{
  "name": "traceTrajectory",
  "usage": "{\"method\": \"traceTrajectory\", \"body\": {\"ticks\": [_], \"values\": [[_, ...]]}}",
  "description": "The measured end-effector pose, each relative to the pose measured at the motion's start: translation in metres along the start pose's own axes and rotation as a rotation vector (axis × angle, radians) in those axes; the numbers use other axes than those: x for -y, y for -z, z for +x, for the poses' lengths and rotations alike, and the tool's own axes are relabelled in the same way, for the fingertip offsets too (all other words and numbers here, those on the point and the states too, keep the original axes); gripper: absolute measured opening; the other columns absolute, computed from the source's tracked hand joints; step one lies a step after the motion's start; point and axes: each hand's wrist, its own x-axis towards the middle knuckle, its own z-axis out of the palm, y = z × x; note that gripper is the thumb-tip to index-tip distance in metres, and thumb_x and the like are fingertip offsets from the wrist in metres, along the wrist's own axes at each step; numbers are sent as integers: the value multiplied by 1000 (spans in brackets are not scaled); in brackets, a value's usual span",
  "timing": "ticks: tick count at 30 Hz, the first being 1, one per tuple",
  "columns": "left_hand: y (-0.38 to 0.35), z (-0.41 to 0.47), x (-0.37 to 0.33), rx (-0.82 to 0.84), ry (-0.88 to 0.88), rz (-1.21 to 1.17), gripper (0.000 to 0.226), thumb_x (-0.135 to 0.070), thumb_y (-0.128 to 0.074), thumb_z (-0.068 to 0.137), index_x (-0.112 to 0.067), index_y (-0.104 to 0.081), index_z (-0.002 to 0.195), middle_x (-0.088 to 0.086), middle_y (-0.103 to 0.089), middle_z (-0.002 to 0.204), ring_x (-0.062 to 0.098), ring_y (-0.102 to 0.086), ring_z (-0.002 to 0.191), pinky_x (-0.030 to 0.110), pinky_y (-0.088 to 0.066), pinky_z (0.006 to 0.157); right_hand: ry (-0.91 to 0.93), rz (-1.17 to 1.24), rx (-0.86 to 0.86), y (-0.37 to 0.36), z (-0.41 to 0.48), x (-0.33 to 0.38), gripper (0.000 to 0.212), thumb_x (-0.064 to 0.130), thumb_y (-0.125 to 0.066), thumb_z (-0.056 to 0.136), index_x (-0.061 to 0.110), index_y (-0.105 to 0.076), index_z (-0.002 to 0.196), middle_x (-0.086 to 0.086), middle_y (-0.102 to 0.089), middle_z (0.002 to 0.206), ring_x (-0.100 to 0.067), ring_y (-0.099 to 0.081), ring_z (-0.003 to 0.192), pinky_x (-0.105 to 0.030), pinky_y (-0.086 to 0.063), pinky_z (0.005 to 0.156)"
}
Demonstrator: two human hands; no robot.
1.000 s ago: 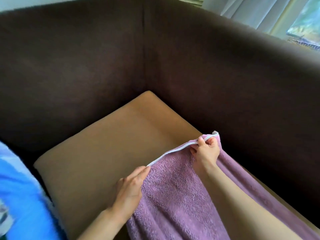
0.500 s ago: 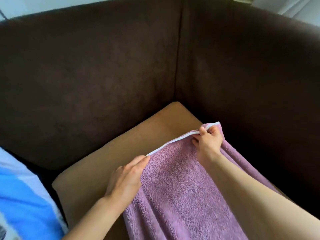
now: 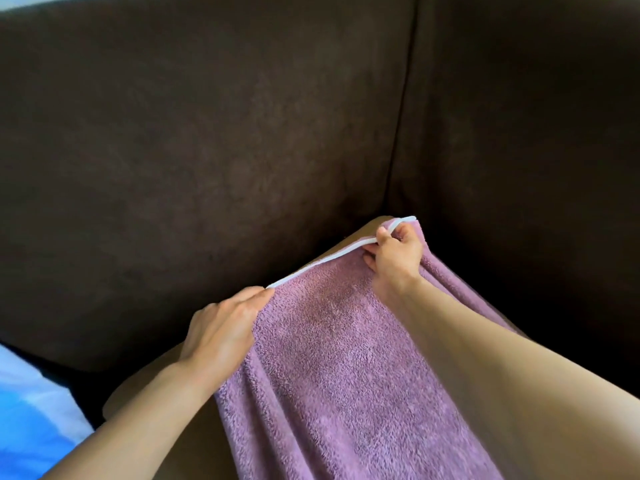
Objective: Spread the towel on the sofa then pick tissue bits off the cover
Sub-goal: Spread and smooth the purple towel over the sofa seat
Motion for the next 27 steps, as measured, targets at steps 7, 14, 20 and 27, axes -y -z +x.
{"method": "traceTrajectory", "body": {"ticks": [7, 14, 20, 27], "values": [[-6, 23, 30, -9, 1, 75, 61, 3, -44, 81, -34, -49, 129, -19, -54, 132, 26, -68, 89, 36, -55, 67, -4, -62, 66, -25, 19, -13, 27, 11, -41, 96, 22, -47, 72, -8, -56, 87, -30, -63, 92, -36, -54, 75], [-42, 7, 38, 96, 70, 151, 61, 1, -39, 84, -36, -40, 133, -18, -43, 141, 28, -67, 91, 36, -52, 70, -23, -115, 143, -21, 21, -58, 23, 8, -40, 94, 20, -45, 76, -12, -54, 90, -28, -56, 88, -38, -45, 75], [-62, -4, 35, 177, 165, 118, 40, -19, -27, 100, -38, -38, 134, -16, -40, 146, 28, -59, 112, 42, -48, 92, -61, -168, 156, -14, 30, -92, 25, 13, -43, 94, 22, -43, 71, -9, -49, 85, -21, -45, 83, -36, -37, 71], [-78, -9, 25, 234, 146, 275, 52, -11, -26, 98, -27, -12, 146, -11, -13, 157, 24, -57, 116, 34, -48, 93, -76, -230, 329, 3, 27, -98, 19, 7, -39, 96, 16, -56, 98, -1, -54, 81, -13, -50, 75, -29, -43, 75]]}}
